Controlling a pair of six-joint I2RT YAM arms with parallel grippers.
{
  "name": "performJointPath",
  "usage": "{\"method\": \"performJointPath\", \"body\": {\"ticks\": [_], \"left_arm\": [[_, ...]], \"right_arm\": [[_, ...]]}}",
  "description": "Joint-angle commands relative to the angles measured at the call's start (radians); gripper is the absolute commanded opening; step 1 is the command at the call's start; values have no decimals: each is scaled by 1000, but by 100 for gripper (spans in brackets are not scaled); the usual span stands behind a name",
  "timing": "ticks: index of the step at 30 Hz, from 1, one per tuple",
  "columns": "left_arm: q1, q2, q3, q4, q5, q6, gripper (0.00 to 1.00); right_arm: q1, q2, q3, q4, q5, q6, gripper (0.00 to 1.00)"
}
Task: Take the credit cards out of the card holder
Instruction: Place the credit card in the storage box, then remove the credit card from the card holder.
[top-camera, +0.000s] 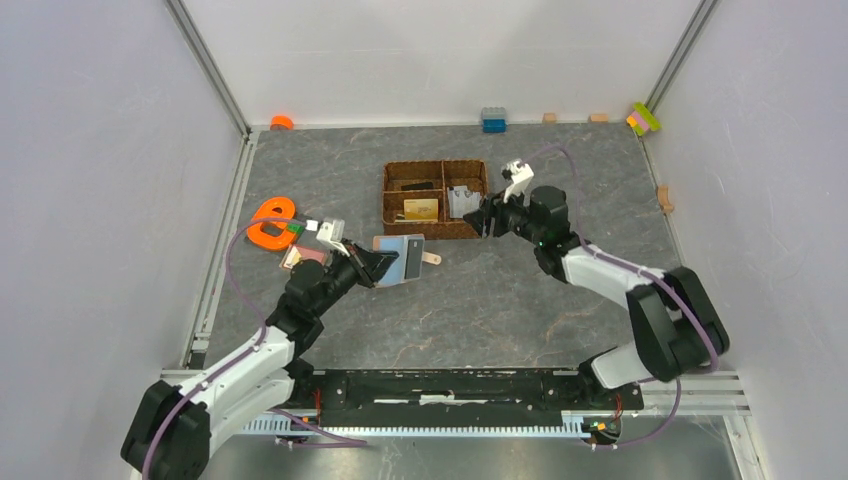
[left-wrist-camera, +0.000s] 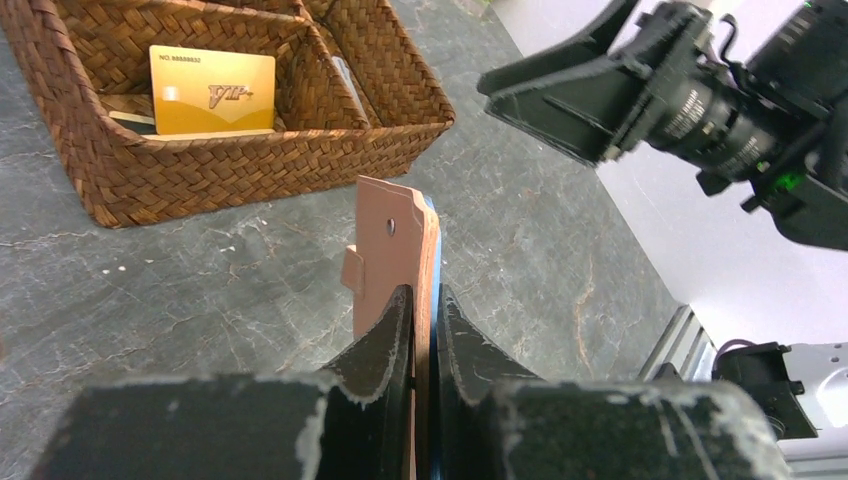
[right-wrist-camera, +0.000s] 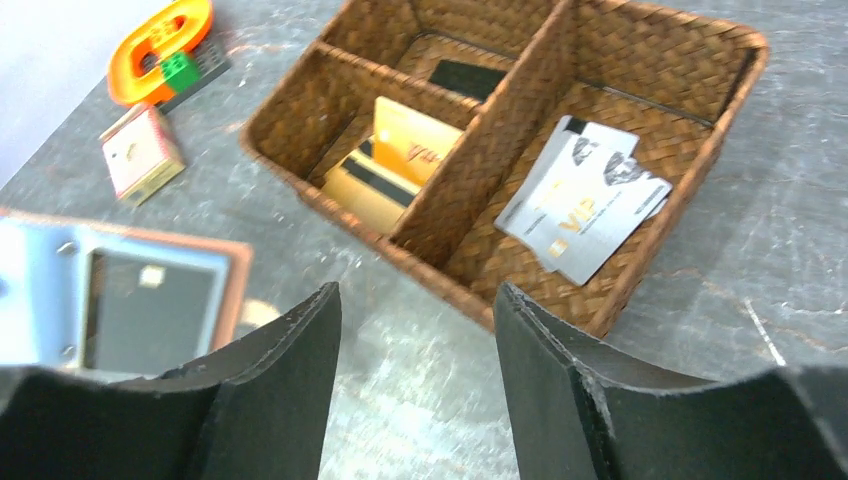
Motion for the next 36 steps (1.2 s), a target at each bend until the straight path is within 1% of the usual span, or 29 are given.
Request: {"method": "performJointPath", "body": {"ticks": [1, 4, 5, 6, 8, 12, 14, 20, 26, 29, 36], "left_arm": [[1, 62, 9, 159, 64, -51, 4], [-5, 123, 17, 221, 94, -79, 3], [-8, 139, 21, 237, 100, -85, 3], [-15, 159, 26, 250, 107, -91, 3], [-27, 190, 28, 289, 121, -102, 3], [-48, 227, 5, 437, 150, -147, 3], [-54, 235, -5, 486, 158, -167, 3], [-83, 255, -7, 559, 173, -196, 3], [-120, 316, -1, 711, 237, -277, 4], [-130, 338, 2, 772, 263, -310, 3], [-137, 318, -15, 825, 278, -334, 4]], "right_arm": [[22, -132, -122, 128, -73, -20, 65], [41, -202, -218, 170, -87, -22, 69], [48, -220, -250, 183, -94, -21, 72], [54, -236, -270, 197, -102, -22, 79], [64, -262, -314, 223, -115, -19, 97], [67, -294, -395, 322, -136, 20, 98], [67, -304, -418, 356, -158, 39, 98], [67, -342, -468, 439, -223, 97, 98], [67, -391, -507, 505, -293, 137, 98], [67, -395, -523, 567, -333, 178, 98], [68, -374, -545, 696, -386, 274, 98]]}}
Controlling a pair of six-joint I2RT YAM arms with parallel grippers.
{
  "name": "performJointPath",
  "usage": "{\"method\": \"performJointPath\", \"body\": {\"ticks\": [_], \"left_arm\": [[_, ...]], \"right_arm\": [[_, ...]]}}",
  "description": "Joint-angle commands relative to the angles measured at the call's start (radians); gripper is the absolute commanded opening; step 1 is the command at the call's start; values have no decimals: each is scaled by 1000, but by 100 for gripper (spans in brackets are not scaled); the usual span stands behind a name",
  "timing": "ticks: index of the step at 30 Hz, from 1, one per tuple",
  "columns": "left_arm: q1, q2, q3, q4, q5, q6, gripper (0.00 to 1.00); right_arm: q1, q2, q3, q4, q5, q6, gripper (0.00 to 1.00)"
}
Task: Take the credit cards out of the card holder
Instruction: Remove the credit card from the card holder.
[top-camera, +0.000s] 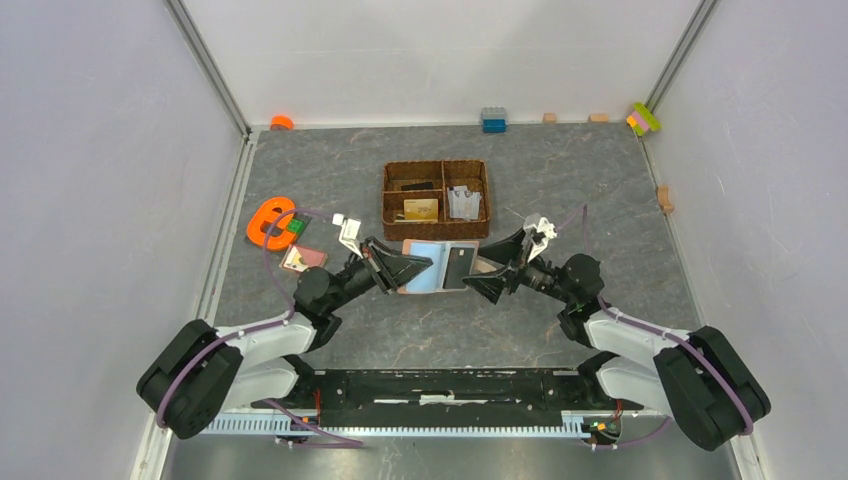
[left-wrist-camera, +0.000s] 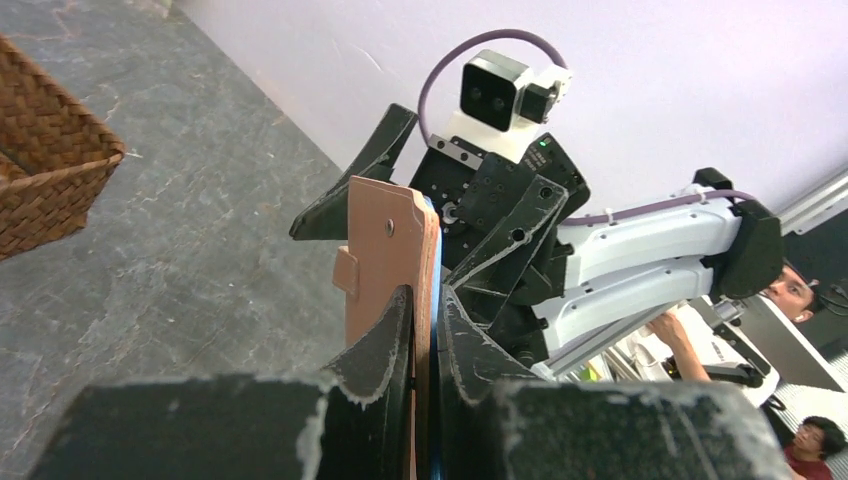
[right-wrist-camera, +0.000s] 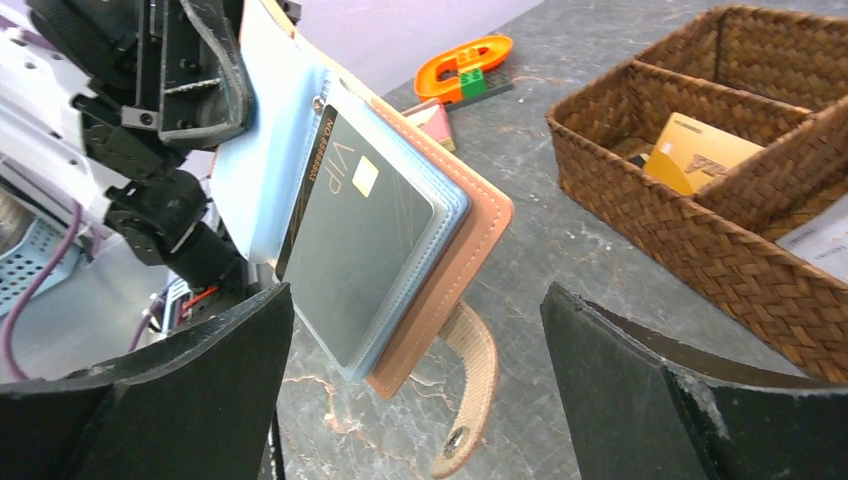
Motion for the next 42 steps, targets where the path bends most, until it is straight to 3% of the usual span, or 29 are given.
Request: {"method": "performJointPath", "body": {"ticks": [1, 9, 13, 17, 26, 30, 32, 34, 38, 42], "left_arm": [[-6, -32, -14, 132, 36, -50, 4], [-9, -83, -24, 132, 55, -58, 3], [-29, -76, -19, 146, 57, -55, 3], [-45, -64, -15, 172, 59, -52, 4], [-45, -122, -12, 26, -2, 39, 5], [-44, -249, 23, -327, -153, 182, 16], [-43, -330, 55, -562, -285, 257, 27], [-44, -396, 62, -691, -411, 296, 42], [-43, -515, 43, -819, -597, 323, 61], [-43, -596, 29, -831, -556, 343, 61]], "right_arm": [[1, 14, -11, 161, -65, 82, 98], [2, 112, -21, 449, -173, 256, 98], [4, 135, -13, 463, -183, 268, 95], [12, 151, -11, 525, -207, 309, 76], [12, 187, -11, 659, -247, 422, 11], [9, 181, -12, 612, -233, 410, 8], [5, 173, -7, 547, -217, 376, 8], [0, 159, -1, 452, -186, 314, 8], [0, 116, 20, 233, -111, 187, 8], [0, 66, 34, 47, -22, 88, 10]]}}
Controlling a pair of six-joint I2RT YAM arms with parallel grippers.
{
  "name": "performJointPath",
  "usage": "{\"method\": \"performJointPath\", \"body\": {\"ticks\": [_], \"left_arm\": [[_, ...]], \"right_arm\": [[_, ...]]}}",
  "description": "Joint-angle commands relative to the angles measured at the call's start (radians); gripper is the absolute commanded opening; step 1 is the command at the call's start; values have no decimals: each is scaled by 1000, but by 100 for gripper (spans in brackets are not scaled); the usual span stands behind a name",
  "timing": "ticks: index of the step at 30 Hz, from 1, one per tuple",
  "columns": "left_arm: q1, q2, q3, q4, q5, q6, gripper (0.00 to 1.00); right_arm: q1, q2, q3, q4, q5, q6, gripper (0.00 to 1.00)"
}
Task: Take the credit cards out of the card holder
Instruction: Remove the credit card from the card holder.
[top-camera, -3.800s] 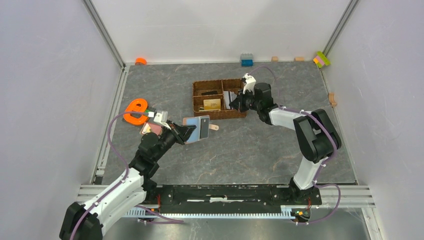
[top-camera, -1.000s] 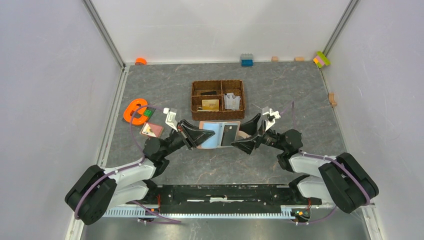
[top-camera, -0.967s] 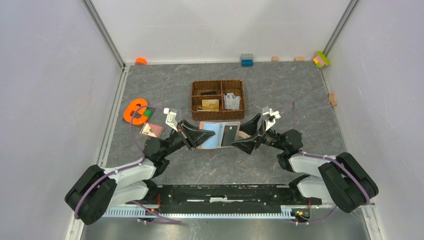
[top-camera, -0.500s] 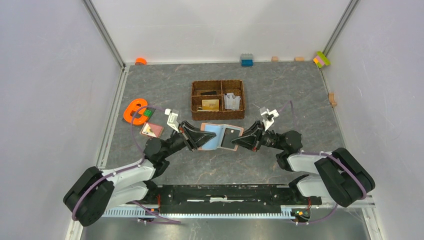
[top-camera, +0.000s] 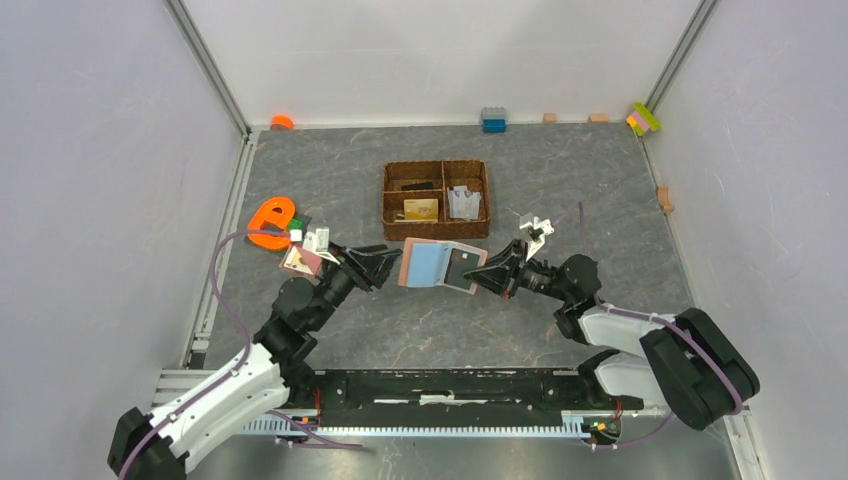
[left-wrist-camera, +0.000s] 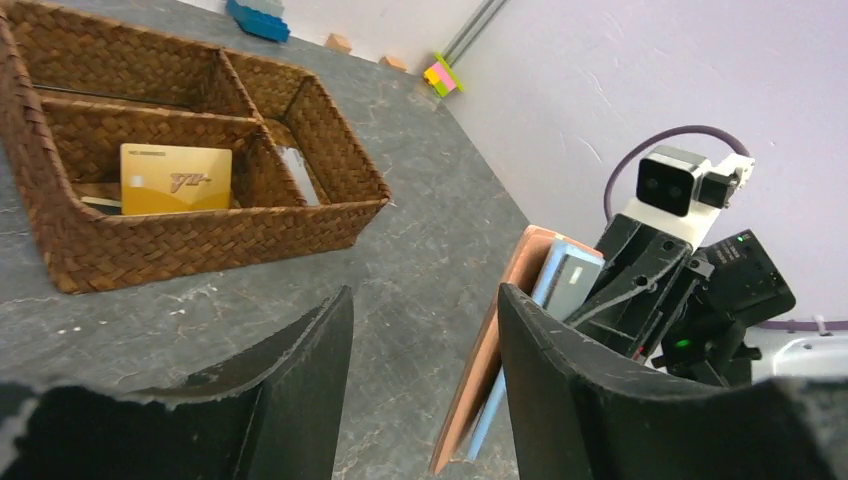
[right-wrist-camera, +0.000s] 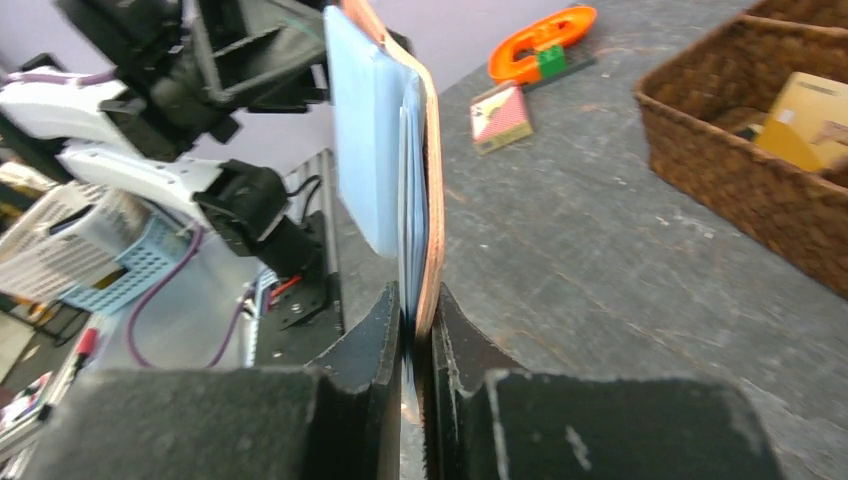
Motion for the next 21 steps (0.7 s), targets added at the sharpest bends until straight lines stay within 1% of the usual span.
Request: {"method": "performJointPath", "body": {"ticks": [1, 3, 6, 8, 13, 15, 18, 21], "left_arm": [[2, -61, -2, -57, 1, 103, 59], [1, -55, -7, 18, 151, 107, 54], [-13, 2, -1, 115, 302, 105, 49], [-30, 58, 19, 137, 330, 116, 48], [-72, 160, 60, 140, 326, 149, 46], [-84, 198, 71, 149, 348, 160, 44], [-90, 296, 123, 134, 410, 166, 42], [-90, 402, 170, 130, 426, 161, 43]], "right_arm": [[-4, -63, 50, -212, 124, -161, 10], [-4, -76, 60, -280, 166, -195, 10], [-4, -81, 66, -322, 196, -212, 11], [-4, -80, 69, -332, 209, -214, 11], [-3, -84, 83, -401, 252, -246, 12], [-3, -87, 84, -411, 246, -248, 12], [-2, -87, 85, -397, 216, -235, 12], [-2, -84, 82, -378, 181, -220, 12]]}}
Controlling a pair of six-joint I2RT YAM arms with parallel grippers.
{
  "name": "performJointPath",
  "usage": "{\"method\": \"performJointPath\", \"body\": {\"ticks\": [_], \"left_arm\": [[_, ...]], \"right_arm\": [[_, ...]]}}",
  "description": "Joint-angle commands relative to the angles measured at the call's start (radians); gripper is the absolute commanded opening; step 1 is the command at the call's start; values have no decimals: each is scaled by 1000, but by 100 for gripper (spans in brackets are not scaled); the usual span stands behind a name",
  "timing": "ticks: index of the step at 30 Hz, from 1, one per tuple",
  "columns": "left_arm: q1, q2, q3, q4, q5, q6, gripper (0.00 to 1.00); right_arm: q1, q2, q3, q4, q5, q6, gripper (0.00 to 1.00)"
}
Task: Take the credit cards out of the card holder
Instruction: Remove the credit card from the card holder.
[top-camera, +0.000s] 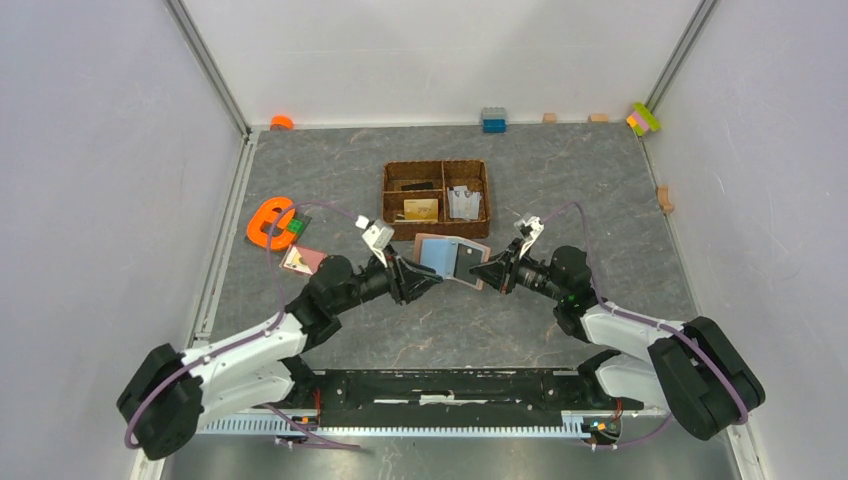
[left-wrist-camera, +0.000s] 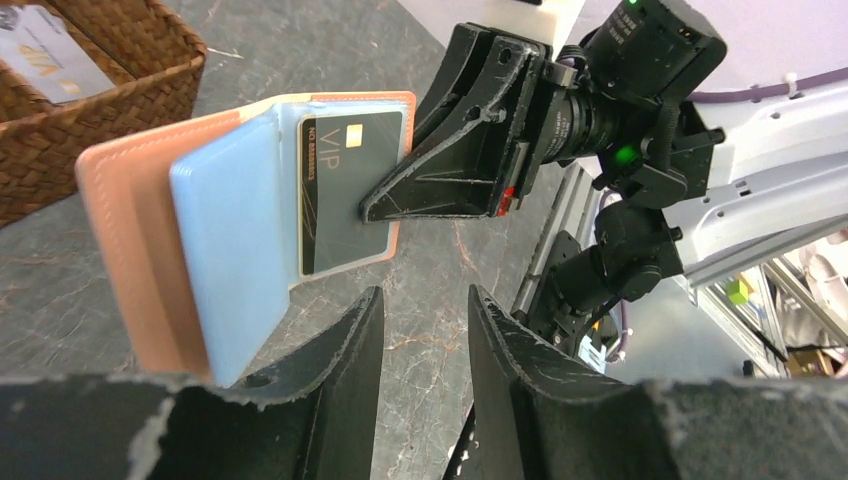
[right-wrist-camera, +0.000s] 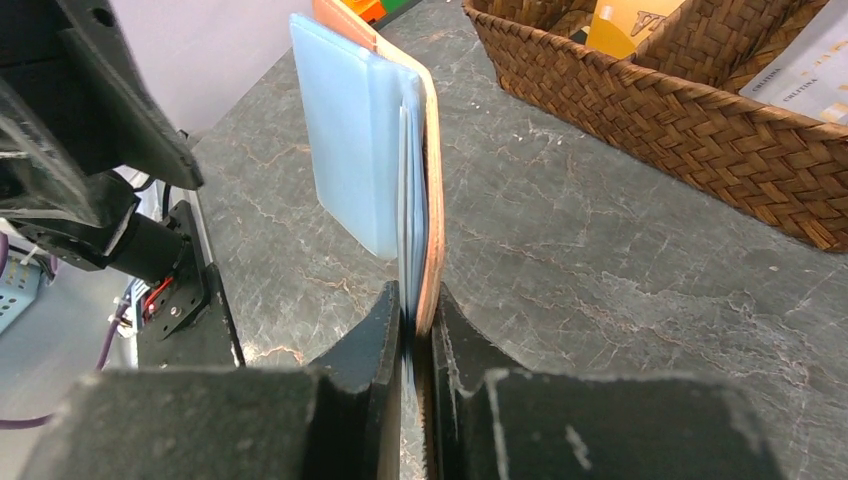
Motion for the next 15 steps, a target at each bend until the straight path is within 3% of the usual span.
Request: {"method": "performJointPath", "body": {"ticks": [1, 15], "left_arm": [[-4, 128, 96, 65, 68, 58, 43], [-3, 340, 143, 208, 124, 19, 47]], "right_arm": [[0, -20, 43, 52, -44, 2, 12], [3, -62, 12, 140, -158, 54, 12]]}}
